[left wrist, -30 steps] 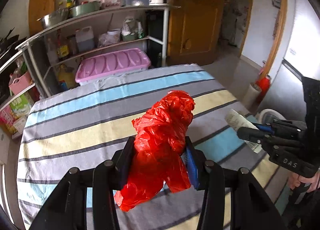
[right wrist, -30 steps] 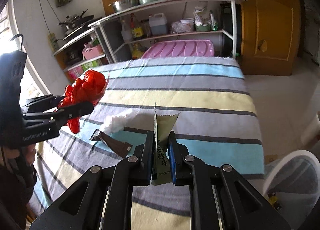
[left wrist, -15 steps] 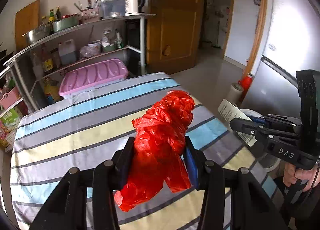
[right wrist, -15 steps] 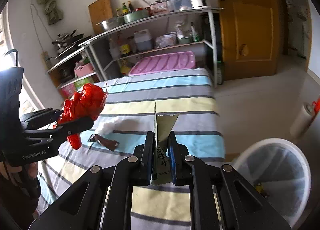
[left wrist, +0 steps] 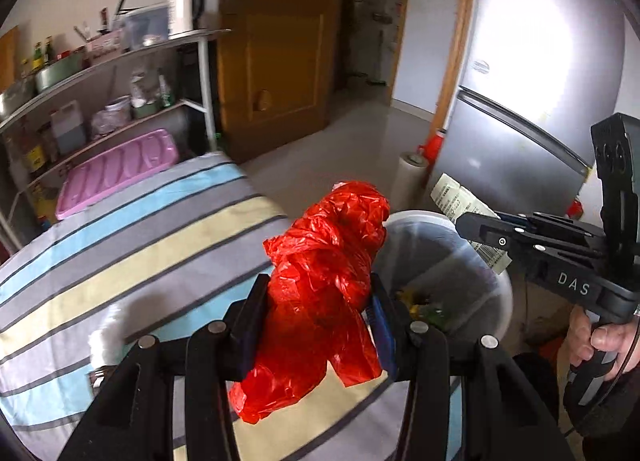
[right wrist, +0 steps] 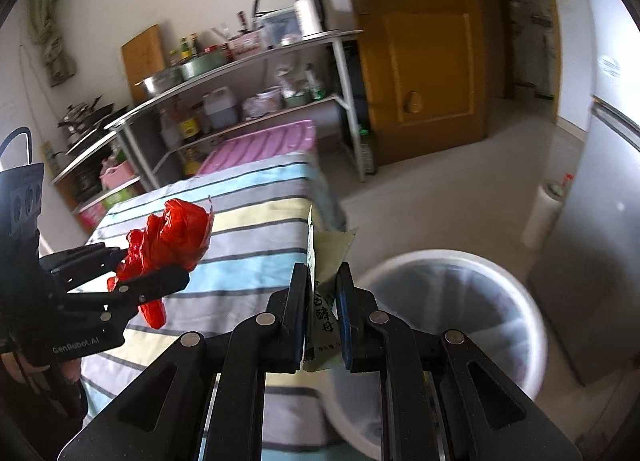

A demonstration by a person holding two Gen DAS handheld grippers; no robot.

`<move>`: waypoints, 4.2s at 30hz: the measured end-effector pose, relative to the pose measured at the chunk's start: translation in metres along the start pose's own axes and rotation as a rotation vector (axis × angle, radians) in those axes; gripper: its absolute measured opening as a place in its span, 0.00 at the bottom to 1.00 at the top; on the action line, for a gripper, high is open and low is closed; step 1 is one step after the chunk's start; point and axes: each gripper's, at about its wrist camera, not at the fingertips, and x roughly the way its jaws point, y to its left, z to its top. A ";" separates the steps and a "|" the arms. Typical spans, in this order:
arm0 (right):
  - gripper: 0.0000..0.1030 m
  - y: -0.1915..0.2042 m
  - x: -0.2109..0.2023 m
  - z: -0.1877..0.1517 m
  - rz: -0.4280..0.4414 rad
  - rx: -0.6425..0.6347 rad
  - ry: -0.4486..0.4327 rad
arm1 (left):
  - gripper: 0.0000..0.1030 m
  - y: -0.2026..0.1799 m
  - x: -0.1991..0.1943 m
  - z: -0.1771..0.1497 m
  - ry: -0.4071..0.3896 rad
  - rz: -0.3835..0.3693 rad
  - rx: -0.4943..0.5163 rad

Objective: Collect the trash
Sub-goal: 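Lift and carry the red bag and white tube in both tools over the bin, then open both tools to drop the red bag and white tube into the bin, then move both tools back over the brown wrapper and clear plastic bag, then grasp the clear plastic bag with the left tool while the right tool grasps the brown wrapper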

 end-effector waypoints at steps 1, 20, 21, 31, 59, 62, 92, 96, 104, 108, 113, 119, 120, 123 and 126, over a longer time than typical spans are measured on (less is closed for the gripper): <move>0.14 -0.008 -0.003 -0.002 -0.013 0.013 0.000 | 0.47 -0.007 0.003 0.001 0.002 -0.013 0.009; 0.14 -0.109 0.003 -0.049 -0.145 0.158 0.134 | 0.48 -0.111 0.074 0.002 0.137 -0.138 0.126; 0.14 -0.111 0.005 -0.051 -0.151 0.161 0.141 | 0.48 -0.114 0.078 0.001 0.151 -0.137 0.126; 0.15 -0.124 0.016 -0.062 -0.172 0.170 0.193 | 0.49 -0.126 0.092 -0.007 0.203 -0.133 0.130; 0.40 -0.078 -0.001 -0.040 -0.130 0.117 0.087 | 0.72 -0.069 0.039 -0.002 0.068 -0.044 0.030; 0.40 -0.064 0.001 -0.036 -0.108 0.097 0.079 | 0.72 -0.053 0.027 -0.006 0.047 0.000 0.014; 0.40 0.130 0.085 -0.012 0.245 -0.221 0.158 | 0.75 0.152 -0.063 -0.068 -0.031 0.290 -0.322; 0.40 0.157 0.103 -0.011 0.303 -0.298 0.198 | 0.75 0.177 -0.066 -0.079 -0.018 0.306 -0.361; 0.40 0.203 0.139 -0.021 0.420 -0.443 0.276 | 0.75 0.196 -0.049 -0.081 0.018 0.263 -0.366; 0.40 0.209 0.148 -0.030 0.421 -0.482 0.288 | 0.75 0.201 -0.039 -0.072 0.032 0.245 -0.352; 0.40 0.215 0.147 -0.029 0.434 -0.525 0.262 | 0.75 0.210 -0.039 -0.069 0.026 0.251 -0.382; 0.40 0.234 0.161 -0.027 0.463 -0.590 0.279 | 0.76 0.222 -0.041 -0.072 0.025 0.257 -0.417; 0.40 0.234 0.163 -0.027 0.460 -0.594 0.287 | 0.76 0.222 -0.040 -0.072 0.026 0.254 -0.422; 0.40 0.233 0.169 -0.027 0.470 -0.587 0.320 | 0.76 0.221 -0.036 -0.070 0.030 0.234 -0.411; 0.39 0.228 0.169 -0.026 0.478 -0.565 0.323 | 0.76 0.219 -0.030 -0.066 0.037 0.226 -0.405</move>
